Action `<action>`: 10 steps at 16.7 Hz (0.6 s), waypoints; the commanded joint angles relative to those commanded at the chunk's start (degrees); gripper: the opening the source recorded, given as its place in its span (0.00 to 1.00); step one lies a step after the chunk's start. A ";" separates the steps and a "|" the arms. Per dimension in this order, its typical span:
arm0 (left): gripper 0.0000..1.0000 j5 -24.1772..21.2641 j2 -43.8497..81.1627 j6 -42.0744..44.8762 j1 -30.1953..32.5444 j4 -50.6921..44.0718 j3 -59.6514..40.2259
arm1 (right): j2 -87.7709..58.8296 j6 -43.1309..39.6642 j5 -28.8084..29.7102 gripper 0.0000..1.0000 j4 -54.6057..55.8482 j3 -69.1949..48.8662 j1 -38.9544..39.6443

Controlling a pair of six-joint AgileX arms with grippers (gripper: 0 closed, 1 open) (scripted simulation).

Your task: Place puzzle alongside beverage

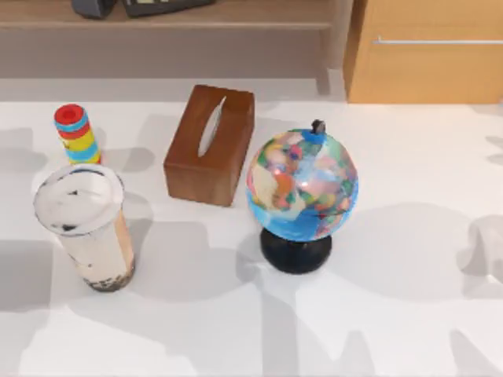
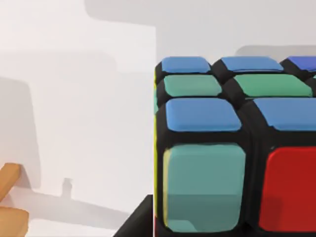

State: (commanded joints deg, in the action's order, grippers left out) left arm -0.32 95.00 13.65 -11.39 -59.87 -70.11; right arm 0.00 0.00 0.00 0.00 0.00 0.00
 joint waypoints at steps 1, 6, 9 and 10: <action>0.00 -0.13 0.13 -0.12 -0.02 0.31 0.03 | 0.00 0.00 0.00 1.00 0.00 0.00 0.00; 0.00 -0.32 1.73 -1.92 0.52 2.58 1.13 | 0.00 0.00 0.00 1.00 0.00 0.00 0.00; 0.00 -0.23 3.38 -2.95 1.42 3.68 2.72 | 0.00 0.00 0.00 1.00 0.00 0.00 0.00; 0.00 -0.25 4.06 -3.12 1.73 3.84 3.40 | 0.00 0.00 0.00 1.00 0.00 0.00 0.00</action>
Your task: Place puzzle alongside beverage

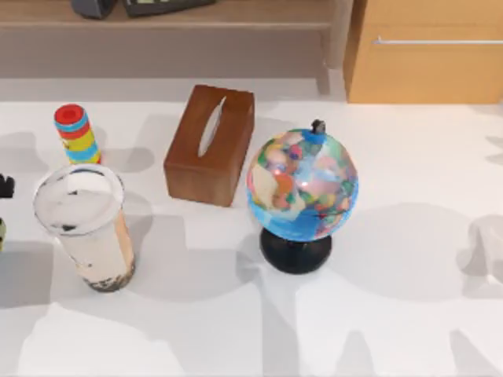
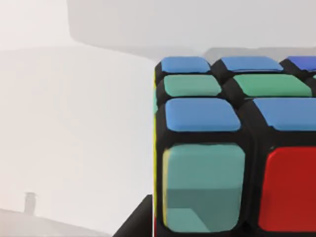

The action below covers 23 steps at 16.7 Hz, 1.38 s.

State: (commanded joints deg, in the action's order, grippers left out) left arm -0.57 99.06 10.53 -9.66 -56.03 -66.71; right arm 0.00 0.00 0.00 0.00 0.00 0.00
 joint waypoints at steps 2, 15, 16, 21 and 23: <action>0.00 -0.05 0.91 -0.10 0.32 0.08 0.89 | 0.00 0.00 0.00 1.00 0.00 0.00 0.00; 0.68 -0.05 0.91 -0.10 0.32 0.08 0.89 | 0.00 0.00 0.00 1.00 0.00 0.00 0.00; 0.75 -0.05 0.91 -0.10 0.32 0.08 0.89 | 0.00 0.00 0.00 1.00 0.00 0.00 0.00; 1.00 -0.05 0.91 -0.10 0.32 0.08 0.89 | 0.00 0.00 0.00 1.00 0.00 0.00 0.00; 1.00 -0.05 0.91 -0.10 0.32 0.08 0.89 | 0.00 0.00 0.00 1.00 0.00 0.00 0.00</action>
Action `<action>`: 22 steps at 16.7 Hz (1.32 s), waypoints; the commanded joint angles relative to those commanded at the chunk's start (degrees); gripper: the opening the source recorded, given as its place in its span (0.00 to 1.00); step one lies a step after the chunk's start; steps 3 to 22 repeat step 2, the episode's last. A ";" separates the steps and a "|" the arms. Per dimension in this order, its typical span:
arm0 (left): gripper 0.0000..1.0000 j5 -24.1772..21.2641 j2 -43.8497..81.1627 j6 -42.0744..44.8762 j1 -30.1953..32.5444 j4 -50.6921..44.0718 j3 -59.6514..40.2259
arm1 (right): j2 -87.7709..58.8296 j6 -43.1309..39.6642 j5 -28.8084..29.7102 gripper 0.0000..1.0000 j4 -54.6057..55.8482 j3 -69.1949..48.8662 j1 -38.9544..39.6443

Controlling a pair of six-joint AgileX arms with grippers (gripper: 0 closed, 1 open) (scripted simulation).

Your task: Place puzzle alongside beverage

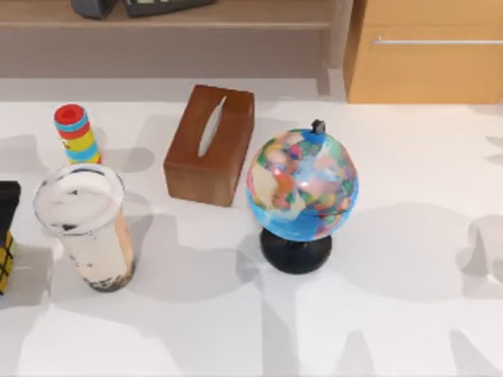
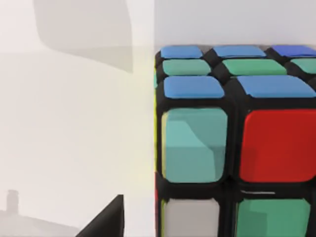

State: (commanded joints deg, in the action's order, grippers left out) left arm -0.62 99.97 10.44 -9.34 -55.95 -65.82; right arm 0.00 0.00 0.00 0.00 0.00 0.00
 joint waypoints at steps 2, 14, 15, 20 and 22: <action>1.00 0.00 0.00 0.00 0.00 0.00 0.00 | 0.00 0.00 0.00 1.00 0.00 0.00 0.00; 1.00 0.00 0.00 0.00 0.00 0.00 0.00 | 0.00 0.00 0.00 1.00 0.00 0.00 0.00; 1.00 0.00 0.00 0.00 0.00 0.00 0.00 | 0.00 0.00 0.00 1.00 0.00 0.00 0.00; 1.00 0.00 0.00 0.00 0.00 0.00 0.00 | 0.00 0.00 0.00 1.00 0.00 0.00 0.00; 1.00 0.00 0.00 0.00 0.00 0.00 0.00 | 0.00 0.00 0.00 1.00 0.00 0.00 0.00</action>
